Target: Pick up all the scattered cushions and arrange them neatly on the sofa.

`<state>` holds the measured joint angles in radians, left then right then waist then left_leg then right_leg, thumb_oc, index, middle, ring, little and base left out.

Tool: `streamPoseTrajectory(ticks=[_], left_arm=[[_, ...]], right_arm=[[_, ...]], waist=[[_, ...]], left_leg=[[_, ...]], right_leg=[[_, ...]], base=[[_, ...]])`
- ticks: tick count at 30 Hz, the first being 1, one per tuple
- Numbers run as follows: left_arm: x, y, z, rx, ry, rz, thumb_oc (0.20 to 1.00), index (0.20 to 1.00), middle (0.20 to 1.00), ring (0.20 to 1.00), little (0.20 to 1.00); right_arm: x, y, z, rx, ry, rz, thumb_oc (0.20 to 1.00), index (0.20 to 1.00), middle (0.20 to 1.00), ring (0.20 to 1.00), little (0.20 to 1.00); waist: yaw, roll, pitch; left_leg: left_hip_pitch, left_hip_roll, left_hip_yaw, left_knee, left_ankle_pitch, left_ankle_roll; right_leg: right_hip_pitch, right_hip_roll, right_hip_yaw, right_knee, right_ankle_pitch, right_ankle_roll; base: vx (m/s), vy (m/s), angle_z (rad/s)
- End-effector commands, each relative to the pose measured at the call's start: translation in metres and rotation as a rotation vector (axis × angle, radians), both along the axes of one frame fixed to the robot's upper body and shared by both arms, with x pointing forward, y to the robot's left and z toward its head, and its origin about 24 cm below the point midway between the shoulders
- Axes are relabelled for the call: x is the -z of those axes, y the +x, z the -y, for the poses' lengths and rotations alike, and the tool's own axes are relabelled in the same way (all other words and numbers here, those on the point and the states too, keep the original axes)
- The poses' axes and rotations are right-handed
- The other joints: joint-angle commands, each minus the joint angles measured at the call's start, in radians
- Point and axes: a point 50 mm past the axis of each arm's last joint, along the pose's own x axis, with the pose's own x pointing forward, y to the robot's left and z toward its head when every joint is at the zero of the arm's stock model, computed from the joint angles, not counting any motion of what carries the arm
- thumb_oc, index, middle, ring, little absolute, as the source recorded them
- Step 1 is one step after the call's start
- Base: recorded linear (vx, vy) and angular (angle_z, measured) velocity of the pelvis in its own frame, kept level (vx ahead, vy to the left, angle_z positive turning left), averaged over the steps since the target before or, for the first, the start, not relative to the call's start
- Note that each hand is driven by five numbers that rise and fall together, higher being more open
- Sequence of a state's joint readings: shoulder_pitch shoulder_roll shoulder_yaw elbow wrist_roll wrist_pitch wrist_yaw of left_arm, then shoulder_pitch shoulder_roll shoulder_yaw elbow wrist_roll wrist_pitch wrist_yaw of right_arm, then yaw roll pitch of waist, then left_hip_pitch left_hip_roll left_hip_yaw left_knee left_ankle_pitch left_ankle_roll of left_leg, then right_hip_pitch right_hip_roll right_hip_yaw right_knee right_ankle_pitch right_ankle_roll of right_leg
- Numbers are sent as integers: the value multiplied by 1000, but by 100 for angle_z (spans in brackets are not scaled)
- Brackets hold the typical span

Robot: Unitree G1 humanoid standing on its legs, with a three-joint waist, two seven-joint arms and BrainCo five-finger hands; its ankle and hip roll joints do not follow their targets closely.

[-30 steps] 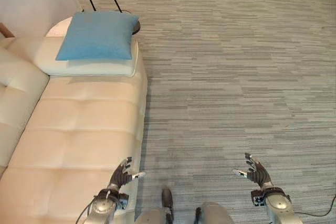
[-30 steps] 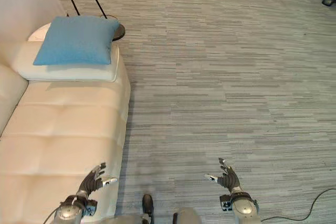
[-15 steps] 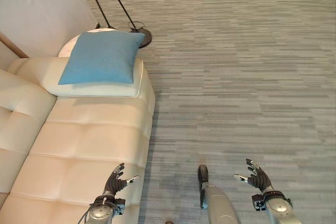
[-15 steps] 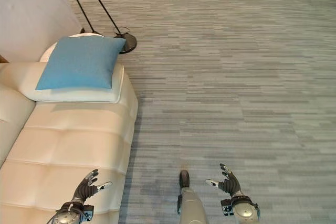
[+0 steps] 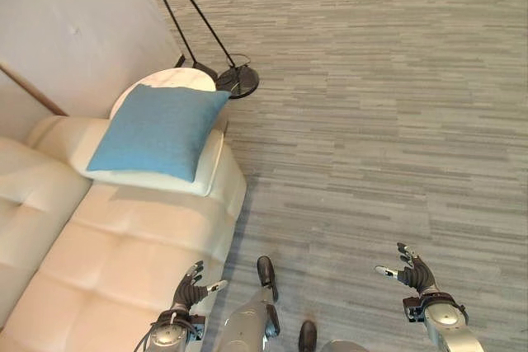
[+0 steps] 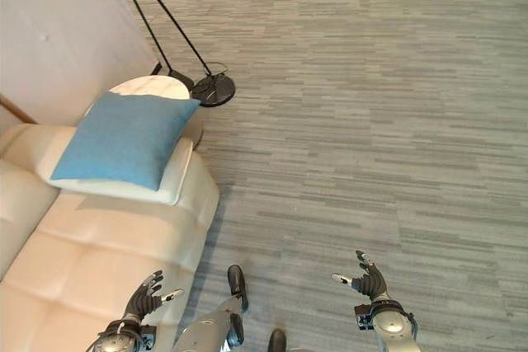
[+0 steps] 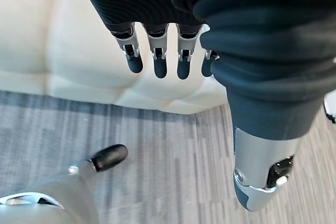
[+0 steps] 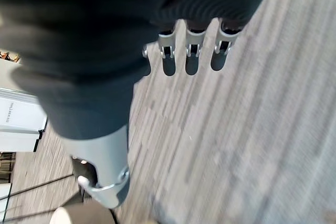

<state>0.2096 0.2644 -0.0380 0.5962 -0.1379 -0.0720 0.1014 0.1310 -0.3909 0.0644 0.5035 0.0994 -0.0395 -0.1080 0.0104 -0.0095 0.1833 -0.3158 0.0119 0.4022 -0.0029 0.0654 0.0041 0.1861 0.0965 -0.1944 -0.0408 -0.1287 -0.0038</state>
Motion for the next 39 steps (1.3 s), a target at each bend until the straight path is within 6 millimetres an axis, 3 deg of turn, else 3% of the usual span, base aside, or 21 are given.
streamPoseTrajectory(ticks=[1, 3, 5, 6, 7, 9, 11, 13, 15, 16, 18, 21, 24, 26, 27, 28, 29, 31, 33, 34, 39], left_arm=[[-11, 3, -18, -54, 50, 56, 1000, 1000, 1000, 1000, 1000], [-6, -5, -23, -65, 65, 14, 1000, 1000, 1000, 1000, 1000], [-6, -5, -27, -81, 71, 10, 1000, 1000, 1000, 1000, 1000], [-8, -3, -29, -95, 75, 23, 1000, 1000, 1000, 1000, 1000], [-9, -1, -30, -107, 80, 30, 1000, 1000, 1000, 1000, 1000], [-11, 1, -31, -119, 78, 44, 1000, 1000, 1000, 1000, 1000], [-11, 5, -29, -120, 57, 64, 1000, 1000, 1000, 1000, 1000], [-12, 7, -24, -98, 48, 70, 1000, 1000, 1000, 1000, 1000], [-12, 10, -23, -90, 48, 74, 1000, 1000, 1000, 1000, 1000], [-11, 12, -20, -70, 47, 69, 1000, 1000, 1000, 1000, 1000], [-11, 13, -20, -62, 50, 68, 1000, 1000, 1000, 1000, 1000], [-6, 8, -17, -22, 57, 30, 1000, 1000, 1000, 1000, 1000], [-3, 7, -14, -16, 46, 22, 1000, 1000, 1000, 1000, 1000], [-5, 11, -10, -6, 29, 35, 1000, 1000, 1000, 1000, 1000], [-4, 12, -9, -6, 28, 35, 1000, 1000, 1000, 1000, 1000], [-4, 12, -9, -6, 28, 35, 1000, 1000, 1000, 1000, 1000], [-5, 15, -8, 7, 28, 39, 1000, 1000, 1000, 1000, 1000], [-7, 18, -8, 16, 30, 45, 1000, 1000, 1000, 1000, 1000], [-8, 19, -7, 30, 33, 50, 1000, 1000, 1000, 1000, 1000], [-8, 19, -6, 31, 36, 50, 1000, 1000, 1000, 1000, 1000], [-4, 8, -6, 10, 28, 26, 1000, 1000, 1000, 1000, 1000]], right_arm=[[-14, -1, 7, -15, -28, 65, 1000, 1000, 1000, 1000, 1000], [-10, -5, 4, -25, -17, 44, 1000, 1000, 1000, 1000, 1000], [-9, -4, -1, -29, 0, 50, 1000, 1000, 1000, 1000, 1000], [-11, 0, -5, -31, 19, 73, 1000, 1000, 1000, 1000, 1000], [-10, 1, -9, -31, 34, 83, 1000, 1000, 1000, 1000, 1000], [-10, 3, -13, -43, 43, 89, 1000, 1000, 1000, 1000, 1000], [-12, 7, -16, -56, 56, 99, 1000, 1000, 1000, 1000, 1000], [-13, 7, -13, -54, 53, 97, 1000, 1000, 1000, 1000, 1000], [-13, 7, -11, -49, 48, 96, 1000, 1000, 1000, 1000, 1000], [-11, 4, -8, -41, 40, 81, 1000, 1000, 1000, 1000, 1000], [-11, 4, -6, -38, 32, 78, 1000, 1000, 1000, 1000, 1000], [-8, -3, -3, -27, 37, 60, 1000, 1000, 1000, 1000, 1000], [-7, -5, 0, -16, 43, 59, 1000, 1000, 1000, 1000, 1000], [-10, -4, 4, -14, 32, 71, 1000, 1000, 1000, 1000, 1000], [-9, -7, 6, -2, 32, 61, 1000, 1000, 1000, 1000, 1000], [-9, -7, 6, -2, 32, 61, 1000, 1000, 1000, 1000, 1000], [-8, -10, 10, 12, 22, 49, 1000, 1000, 1000, 1000, 1000], [-8, -11, 11, 22, 21, 48, 1000, 1000, 1000, 1000, 1000], [-9, -13, 14, 30, 14, 45, 1000, 1000, 1000, 1000, 1000], [-9, -13, 16, 31, -4, 38, 1000, 1000, 1000, 1000, 1000], [-6, -17, 17, 16, -25, 5, 1000, 1000, 1000, 1000, 1000]], waist=[[27, 7, -37], [39, -21, -62], [42, -48, -54], [43, -50, -43], [43, -44, -37], [37, -28, -26], [15, 16, 6], [-15, 28, 25], [-27, 27, 33], [-52, 16, 34], [-63, 14, 43], [-82, 0, 32], [-93, -1, 17], [-97, -11, 17], [-102, -12, 14], [-103, -11, 14], [-100, -13, 16], [-98, -14, 11], [-94, -8, 11], [-86, 4, 13], [-60, 14, 7]], left_leg=[[15, 88, 38, 19, 56, -58], [19, 57, 14, 71, 65, -34], [35, 14, 0, 108, 17, 6], [59, -2, -13, 112, -9, 25], [89, -14, -28, 106, -34, 41], [134, -24, -60, 90, -52, 49], [223, -25, -130, 68, -65, 51], [274, -46, -201, 57, -78, 43], [285, -57, -229, 55, -85, 39], [316, -93, -304, 58, -115, 30], [329, -104, -335, 67, -132, 29], [365, -125, -401, 122, -195, 4], [341, -107, -385, 219, -185, -30], [257, -30, -269, 404, -141, -55], [241, 16, -205, 418, -124, -57], [240, 18, -206, 421, -126, -58], [206, 83, -112, 398, -125, -46], [192, 88, -93, 345, -130, -41], [164, 92, -92, 250, -100, -48], [128, 109, -107, 140, -17, -74], [91, 138, -127, 11, 46, -99]], right_leg=[[64, -165, 69, 169, -121, 113], [56, -210, 58, 270, -37, 149], [-18, -262, 64, 483, 160, 208], [-71, -276, 79, 575, 223, 209], [-124, -277, 88, 640, 236, 201], [-208, -260, 103, 713, 194, 175], [-326, -227, 75, 600, 106, 130], [-385, -174, 108, 505, 56, 120], [-401, -152, 135, 422, 66, 124], [-442, -107, 228, 278, 104, 142], [-451, -96, 247, 242, 125, 148], [-430, -132, 234, 207, 153, 151], [-380, -154, 206, 185, 156, 133], [-313, -176, 165, 161, 132, 104], [-287, -182, 142, 150, 115, 94], [-286, -180, 141, 149, 115, 93], [-243, -189, 105, 137, 82, 82], [-231, -193, 94, 130, 71, 81], [-200, -188, 78, 125, 43, 82], [-163, -176, 67, 121, 10, 82], [-84, -177, 71, 135, -49, 100]], base=[[690, 139, -7], [607, 163, 19], [421, 195, 27], [395, 149, 25], [428, 125, 29], [284, 57, 74], [441, -23, 122], [461, -76, 135], [330, -113, 151], [301, -105, 127], [385, -155, 147], [311, -195, 134], [255, -237, 134], [194, -215, 87], [136, -145, 65], [190, -120, 53], [257, -52, 71], [229, -23, 67], [262, 34, 33], [322, 71, 51], [412, 136, 15]])
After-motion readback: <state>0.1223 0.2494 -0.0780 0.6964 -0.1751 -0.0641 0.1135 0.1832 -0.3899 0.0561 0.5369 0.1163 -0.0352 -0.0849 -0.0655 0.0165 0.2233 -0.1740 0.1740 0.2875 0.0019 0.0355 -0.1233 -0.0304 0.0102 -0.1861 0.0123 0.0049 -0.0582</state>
